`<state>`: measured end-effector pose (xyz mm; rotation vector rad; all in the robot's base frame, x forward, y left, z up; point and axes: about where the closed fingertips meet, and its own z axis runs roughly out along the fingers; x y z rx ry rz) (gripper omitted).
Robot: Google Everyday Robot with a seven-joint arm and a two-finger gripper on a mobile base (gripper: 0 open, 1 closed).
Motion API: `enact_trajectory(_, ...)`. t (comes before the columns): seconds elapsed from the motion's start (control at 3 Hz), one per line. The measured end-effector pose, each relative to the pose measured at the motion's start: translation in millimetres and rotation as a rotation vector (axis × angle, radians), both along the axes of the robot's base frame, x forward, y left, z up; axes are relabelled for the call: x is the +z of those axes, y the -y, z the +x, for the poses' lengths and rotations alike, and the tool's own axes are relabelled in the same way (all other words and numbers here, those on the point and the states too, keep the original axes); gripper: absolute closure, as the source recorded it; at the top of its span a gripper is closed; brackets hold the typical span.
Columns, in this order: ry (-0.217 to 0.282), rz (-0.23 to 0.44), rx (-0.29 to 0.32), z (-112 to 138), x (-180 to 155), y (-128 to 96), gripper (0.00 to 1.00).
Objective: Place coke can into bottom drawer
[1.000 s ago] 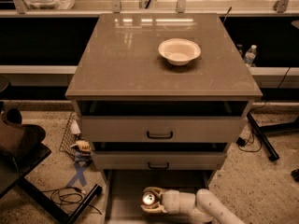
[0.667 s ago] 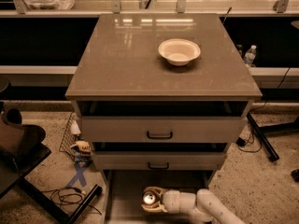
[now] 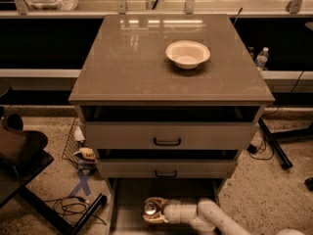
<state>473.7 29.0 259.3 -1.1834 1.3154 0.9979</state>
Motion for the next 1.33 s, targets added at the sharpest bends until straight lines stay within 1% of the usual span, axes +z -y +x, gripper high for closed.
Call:
enact_trajectory(0.33,-0.039,0.003,-0.002,7,-32,-8,1.00)
enact_trajectory(0.67,-0.056,0.005,-0.005,8,-49,-7,1.00)
enact_trajectory(1.0,-0.057,0.006,-0.004,8,-49,-8,0.84)
enact_trajectory(1.33,-0.058,0.008,-0.001,7,-49,-10,0.60)
